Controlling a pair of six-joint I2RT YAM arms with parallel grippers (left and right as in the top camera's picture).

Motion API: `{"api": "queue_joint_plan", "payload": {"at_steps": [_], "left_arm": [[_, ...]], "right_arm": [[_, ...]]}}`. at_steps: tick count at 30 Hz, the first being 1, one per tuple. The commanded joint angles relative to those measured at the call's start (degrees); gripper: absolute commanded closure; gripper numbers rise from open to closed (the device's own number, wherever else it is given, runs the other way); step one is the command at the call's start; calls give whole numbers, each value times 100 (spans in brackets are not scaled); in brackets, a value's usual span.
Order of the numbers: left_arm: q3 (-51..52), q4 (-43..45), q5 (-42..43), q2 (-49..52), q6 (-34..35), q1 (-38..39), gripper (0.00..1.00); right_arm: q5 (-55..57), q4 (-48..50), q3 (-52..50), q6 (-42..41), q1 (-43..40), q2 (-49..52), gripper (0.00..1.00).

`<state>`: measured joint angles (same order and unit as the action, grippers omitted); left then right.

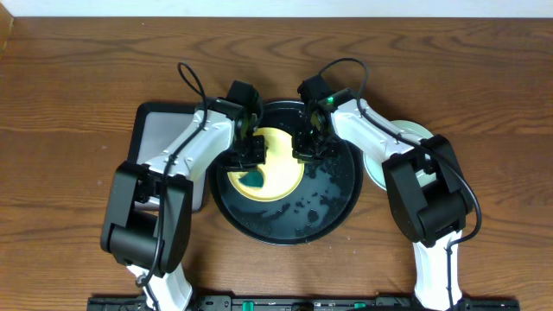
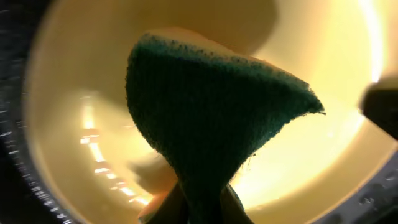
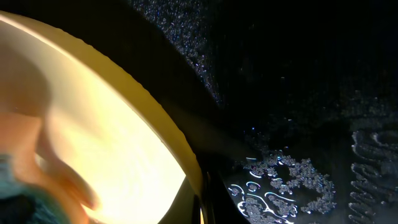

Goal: Clean dirty plates on tray and stack at the side
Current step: 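Scrub the yellow plate with the sponge while right gripper holds it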

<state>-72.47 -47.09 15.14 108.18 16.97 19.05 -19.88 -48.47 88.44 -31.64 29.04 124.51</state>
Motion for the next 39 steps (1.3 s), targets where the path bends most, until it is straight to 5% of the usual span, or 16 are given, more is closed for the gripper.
{"api": "queue_joint_plan", "payload": {"at_steps": [1,5,11,16,21,28,39], "left_arm": [[37,162,372,28,90,210,93],[37,553,-118,37,111,328,93],[37,562,-2341,57,1003,321,92],[37,400,-1530,81,1091,348,92],[120,275,-398,83,439,457,93],[149,424,-15,83,-179,549,93],[168,1624,-2422,83,354,476,93]], "right_arm": [[142,136,-74,-192,101,487,99],[140,136,-74,-151,103,487,99],[140,133,-74,-146,105,487,99],[142,133,-74,-146,105,487,99],[140,136,-74,-146,105,487,99],[140,136,-74,-149,105,487,99],[140,131,-74,-127,105,487,99]]}}
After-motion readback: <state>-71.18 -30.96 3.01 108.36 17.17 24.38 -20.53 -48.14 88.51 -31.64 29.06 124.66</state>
